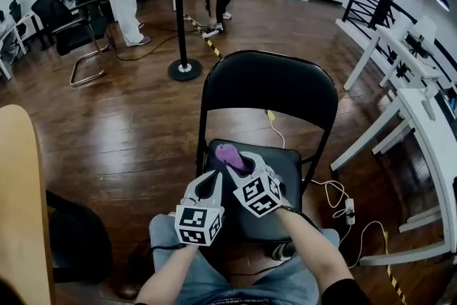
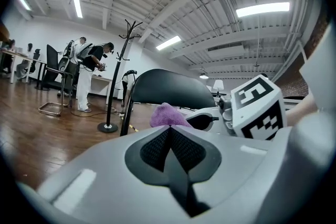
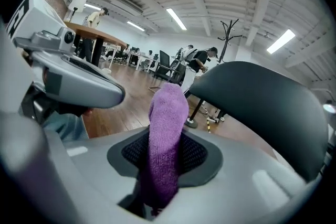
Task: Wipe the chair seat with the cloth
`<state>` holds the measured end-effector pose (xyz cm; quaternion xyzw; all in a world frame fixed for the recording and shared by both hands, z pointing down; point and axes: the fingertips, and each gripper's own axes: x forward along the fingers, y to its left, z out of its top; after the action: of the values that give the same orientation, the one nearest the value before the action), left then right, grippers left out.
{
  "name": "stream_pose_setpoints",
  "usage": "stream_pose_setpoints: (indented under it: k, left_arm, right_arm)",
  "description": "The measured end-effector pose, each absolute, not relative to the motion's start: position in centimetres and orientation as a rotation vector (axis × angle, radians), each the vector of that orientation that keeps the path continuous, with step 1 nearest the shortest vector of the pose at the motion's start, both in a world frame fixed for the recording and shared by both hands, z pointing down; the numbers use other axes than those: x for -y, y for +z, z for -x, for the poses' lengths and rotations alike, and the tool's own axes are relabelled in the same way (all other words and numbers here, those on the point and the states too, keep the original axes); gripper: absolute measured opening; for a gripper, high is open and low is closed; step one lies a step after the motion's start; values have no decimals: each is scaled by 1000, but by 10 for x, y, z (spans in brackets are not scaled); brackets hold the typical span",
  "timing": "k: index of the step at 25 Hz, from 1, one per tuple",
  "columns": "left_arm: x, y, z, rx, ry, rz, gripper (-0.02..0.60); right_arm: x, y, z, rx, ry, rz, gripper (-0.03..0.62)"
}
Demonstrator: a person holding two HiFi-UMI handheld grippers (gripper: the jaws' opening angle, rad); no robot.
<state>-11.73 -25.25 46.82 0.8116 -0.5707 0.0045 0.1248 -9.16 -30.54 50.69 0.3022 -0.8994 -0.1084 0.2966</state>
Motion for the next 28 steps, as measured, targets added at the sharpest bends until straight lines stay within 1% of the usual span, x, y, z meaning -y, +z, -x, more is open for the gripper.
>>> stream_pose_setpoints:
  k: [3, 10, 20, 28]
  left_arm:
    - [252, 478, 123, 1649, 40, -2355, 3]
    - [260, 487, 142, 1638, 66, -2332, 3]
    - [264, 506, 165, 1629, 97, -2305, 3]
    - [261, 515, 172, 1625, 100, -2282, 3]
  right_arm:
    - [330, 526, 95, 2342, -303, -764, 118]
    - [377, 578, 105, 2265, -215, -734, 118]
    - [422, 641, 108, 2026, -334, -603, 118]
    - [439, 661, 113, 1917, -400, -564, 118]
